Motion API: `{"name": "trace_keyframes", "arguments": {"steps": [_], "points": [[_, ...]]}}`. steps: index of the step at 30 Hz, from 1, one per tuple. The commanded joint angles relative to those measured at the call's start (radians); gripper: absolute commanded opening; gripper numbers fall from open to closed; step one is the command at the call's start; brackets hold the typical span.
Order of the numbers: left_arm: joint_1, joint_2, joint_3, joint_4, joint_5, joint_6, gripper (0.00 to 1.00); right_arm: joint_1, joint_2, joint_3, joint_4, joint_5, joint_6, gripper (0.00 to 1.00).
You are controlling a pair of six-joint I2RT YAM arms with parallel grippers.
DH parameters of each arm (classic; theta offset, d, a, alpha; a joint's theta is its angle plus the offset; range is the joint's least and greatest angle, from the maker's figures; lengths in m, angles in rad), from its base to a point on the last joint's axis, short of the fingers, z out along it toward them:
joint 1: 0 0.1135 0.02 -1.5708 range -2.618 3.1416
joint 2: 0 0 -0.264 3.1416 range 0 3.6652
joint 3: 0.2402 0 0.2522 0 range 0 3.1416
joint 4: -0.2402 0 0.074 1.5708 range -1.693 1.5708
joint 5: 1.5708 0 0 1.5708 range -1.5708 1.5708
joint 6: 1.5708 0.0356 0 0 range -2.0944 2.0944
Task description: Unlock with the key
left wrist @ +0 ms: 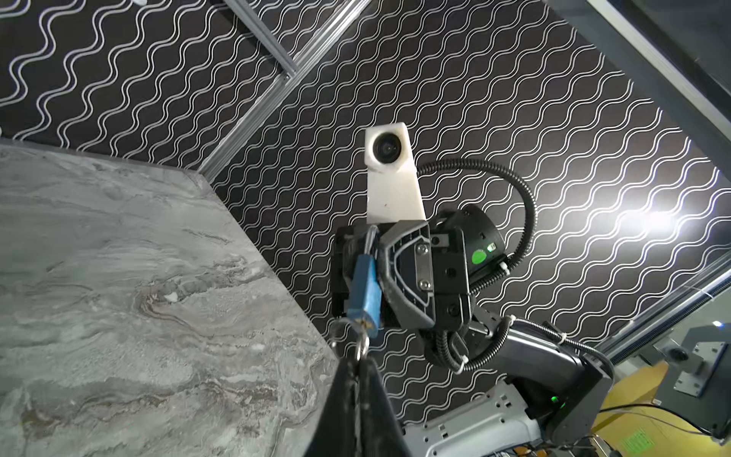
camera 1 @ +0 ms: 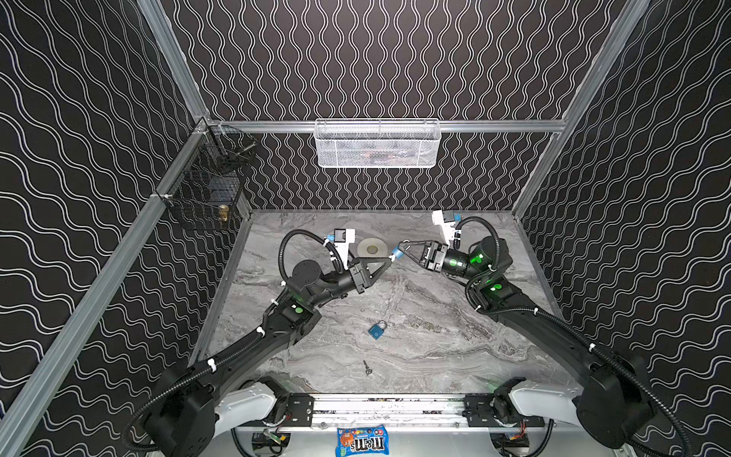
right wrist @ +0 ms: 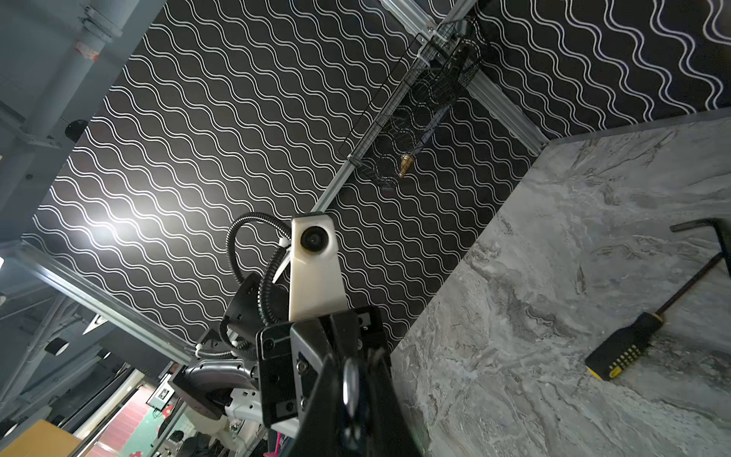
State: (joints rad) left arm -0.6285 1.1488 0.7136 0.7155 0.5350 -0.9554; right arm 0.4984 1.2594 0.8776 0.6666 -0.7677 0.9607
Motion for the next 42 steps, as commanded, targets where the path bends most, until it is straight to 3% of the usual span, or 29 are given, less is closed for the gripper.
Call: {"name": "trace_keyframes", "arguments": {"steps": [1, 7, 19, 23, 30, 35, 37, 42], "points": [[-0.004, 0.006, 0.009, 0.095, 0.014, -0.026, 0.08, 0.009, -0.005, -0.004, 0.054, 0.022, 0.001, 0.00], [-0.013, 0.020, 0.019, 0.121, 0.002, -0.041, 0.00, 0.037, -0.005, -0.012, 0.029, 0.042, -0.037, 0.00], [-0.017, 0.045, 0.037, 0.270, -0.080, -0.093, 0.00, 0.070, -0.035, -0.116, 0.060, -0.007, -0.025, 0.00], [-0.021, 0.090, 0.047, 0.354, -0.100, -0.125, 0.00, 0.106, -0.047, -0.118, -0.009, 0.027, -0.079, 0.00], [-0.042, 0.063, 0.056, 0.296, -0.107, -0.068, 0.00, 0.119, -0.032, -0.159, 0.039, 0.052, -0.054, 0.00], [-0.041, 0.028, 0.018, 0.249, -0.080, -0.059, 0.00, 0.091, -0.041, -0.061, -0.075, 0.048, -0.136, 0.00], [-0.040, -0.011, -0.010, 0.176, -0.072, -0.030, 0.15, 0.066, -0.052, -0.031, -0.122, 0.045, -0.158, 0.00], [-0.039, -0.129, -0.038, -0.081, -0.119, 0.089, 0.33, 0.050, -0.040, 0.013, -0.157, 0.003, -0.176, 0.00]]}}
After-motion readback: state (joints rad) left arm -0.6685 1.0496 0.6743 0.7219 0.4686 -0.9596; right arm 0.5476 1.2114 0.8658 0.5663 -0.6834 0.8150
